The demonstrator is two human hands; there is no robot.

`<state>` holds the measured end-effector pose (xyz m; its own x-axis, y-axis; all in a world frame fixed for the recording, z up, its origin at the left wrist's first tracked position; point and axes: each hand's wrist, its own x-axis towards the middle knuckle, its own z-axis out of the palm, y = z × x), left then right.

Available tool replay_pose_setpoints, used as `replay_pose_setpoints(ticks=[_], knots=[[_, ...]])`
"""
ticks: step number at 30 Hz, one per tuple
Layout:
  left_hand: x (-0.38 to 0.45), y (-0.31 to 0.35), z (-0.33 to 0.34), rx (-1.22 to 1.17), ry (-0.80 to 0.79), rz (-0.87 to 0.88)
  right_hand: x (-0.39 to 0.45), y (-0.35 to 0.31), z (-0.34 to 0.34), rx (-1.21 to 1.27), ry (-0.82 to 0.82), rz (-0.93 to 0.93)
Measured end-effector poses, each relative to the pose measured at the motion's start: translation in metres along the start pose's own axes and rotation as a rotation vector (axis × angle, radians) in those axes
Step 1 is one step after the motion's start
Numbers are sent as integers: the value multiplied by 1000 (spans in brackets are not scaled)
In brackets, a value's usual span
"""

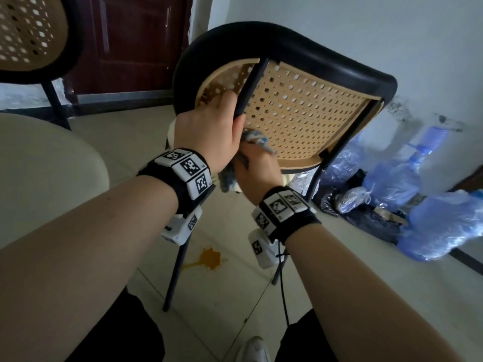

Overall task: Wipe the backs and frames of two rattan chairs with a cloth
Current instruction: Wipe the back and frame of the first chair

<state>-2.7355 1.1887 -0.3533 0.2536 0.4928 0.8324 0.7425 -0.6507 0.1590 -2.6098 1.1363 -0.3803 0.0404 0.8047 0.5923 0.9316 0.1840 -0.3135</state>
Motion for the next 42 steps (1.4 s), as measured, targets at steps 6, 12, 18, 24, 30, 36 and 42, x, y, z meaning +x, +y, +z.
replay_pose_setpoints(ticks=[6,12,18,24,30,36,42], knots=[[1,-2,-1,-57,-8,-18,6,1,1,-159,-127,-84],[-2,1,3,-76,21,-28,-7,30,-17,-273,-141,46],[-4,3,4,-97,45,-66,-21,116,-62,-323,-148,569],[-5,7,6,-76,54,-92,-67,177,-58,-297,-165,911],[-5,6,7,-68,48,-96,-28,147,-49,-139,66,881],[-6,2,5,-68,70,-52,-11,111,-44,71,356,822],[-5,-1,8,-74,102,-27,-8,80,-54,329,622,521]])
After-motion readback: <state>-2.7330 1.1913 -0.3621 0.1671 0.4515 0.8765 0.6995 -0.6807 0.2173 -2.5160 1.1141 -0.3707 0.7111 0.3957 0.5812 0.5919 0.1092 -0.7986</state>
